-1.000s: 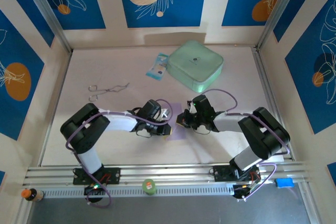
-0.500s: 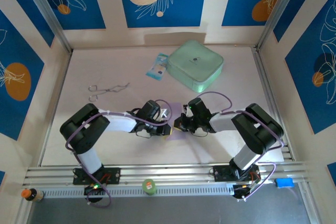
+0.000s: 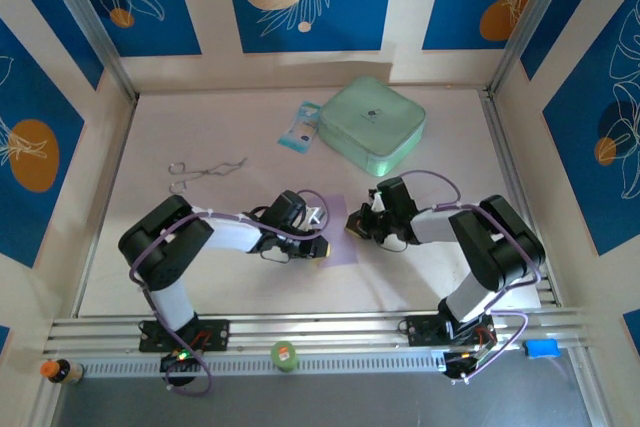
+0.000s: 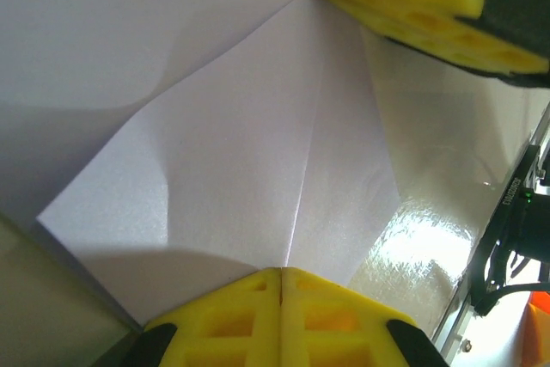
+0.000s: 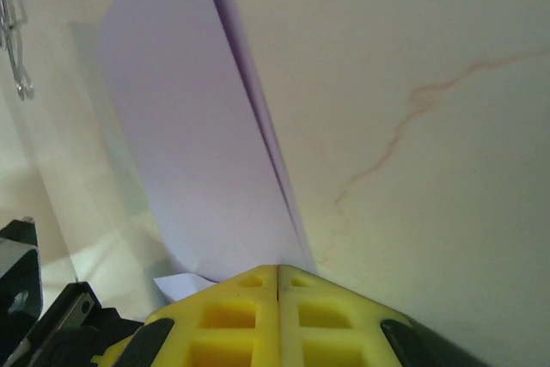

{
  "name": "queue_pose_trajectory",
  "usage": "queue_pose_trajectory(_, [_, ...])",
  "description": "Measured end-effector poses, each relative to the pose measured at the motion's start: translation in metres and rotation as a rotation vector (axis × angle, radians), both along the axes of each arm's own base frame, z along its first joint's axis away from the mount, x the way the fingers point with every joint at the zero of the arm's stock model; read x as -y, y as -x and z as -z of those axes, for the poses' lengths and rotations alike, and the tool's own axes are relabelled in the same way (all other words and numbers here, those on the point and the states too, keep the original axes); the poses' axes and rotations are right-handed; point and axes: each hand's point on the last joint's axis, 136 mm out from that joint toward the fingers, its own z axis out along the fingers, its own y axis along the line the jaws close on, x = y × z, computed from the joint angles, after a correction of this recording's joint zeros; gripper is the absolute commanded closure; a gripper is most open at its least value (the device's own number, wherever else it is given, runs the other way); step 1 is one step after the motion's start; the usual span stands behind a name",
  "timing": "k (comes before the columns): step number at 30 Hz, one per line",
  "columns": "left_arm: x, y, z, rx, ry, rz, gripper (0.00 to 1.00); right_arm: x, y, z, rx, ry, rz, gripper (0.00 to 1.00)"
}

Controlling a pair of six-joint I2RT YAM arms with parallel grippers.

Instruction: Fold a paper plane with a square sheet of paper (pick it up from the middle)

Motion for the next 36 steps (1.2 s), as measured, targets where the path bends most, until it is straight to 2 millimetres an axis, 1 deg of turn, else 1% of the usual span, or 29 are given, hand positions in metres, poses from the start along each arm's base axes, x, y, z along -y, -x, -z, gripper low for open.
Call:
queue_pose_trajectory(4, [0.000,0.000,0.000,-0.004,0.002,-0.001,1.00,0.012,-0.006,-0.001,0.004,0.041,0.032,1.00])
queue_pose_trajectory(7, [0.000,0.000,0.000,-0.004,0.002,-0.001,1.00,0.017,-0.005,-0.004,0.016,0.070,0.038,1.00])
queue_pose_trajectory(10, [0.000,0.000,0.000,-0.004,0.002,-0.001,1.00,0.014,-0.005,-0.016,0.054,0.065,0.024,1.00])
queue_pose_trajectory(12, [0.000,0.000,0.000,-0.004,0.001,-0.001,1.00,0.007,-0.003,-0.024,0.078,0.054,0.003,1.00])
queue_pose_trajectory(14, [0.000,0.000,0.000,-0.005,-0.001,0.001,1.00,0.000,0.002,-0.027,0.090,0.047,-0.024,1.00])
queue_pose_trajectory(17, [0.000,0.000,0.000,-0.003,-0.005,0.007,1.00,-0.012,0.010,-0.023,0.076,0.034,-0.069,1.00])
queue_pose_trajectory(19, [0.000,0.000,0.000,-0.006,-0.008,0.007,1.00,-0.017,0.014,-0.013,0.046,0.033,-0.092,1.00])
queue_pose_trajectory(21, [0.000,0.001,0.000,-0.007,-0.012,0.010,1.00,-0.016,0.016,-0.001,0.013,0.046,-0.092,1.00])
queue_pose_trajectory(25, [-0.003,0.003,-0.002,-0.020,-0.033,0.014,1.00,-0.019,0.015,0.000,0.005,0.028,-0.098,1.00])
queue_pose_trajectory(28, [-0.003,0.002,-0.008,-0.020,-0.040,0.017,1.00,-0.019,0.015,0.001,0.006,0.024,-0.095,1.00])
queue_pose_trajectory(30, [0.003,-0.003,-0.016,-0.006,-0.027,0.019,1.00,-0.019,0.015,0.001,0.007,0.018,-0.091,1.00])
queue_pose_trajectory(34, [0.019,-0.017,-0.037,0.034,0.029,0.026,0.99,-0.020,0.015,0.000,0.012,0.007,-0.085,1.00])
queue_pose_trajectory(36, [0.027,-0.023,-0.039,0.034,0.042,0.028,0.99,-0.020,0.015,0.000,0.010,0.004,-0.079,1.00])
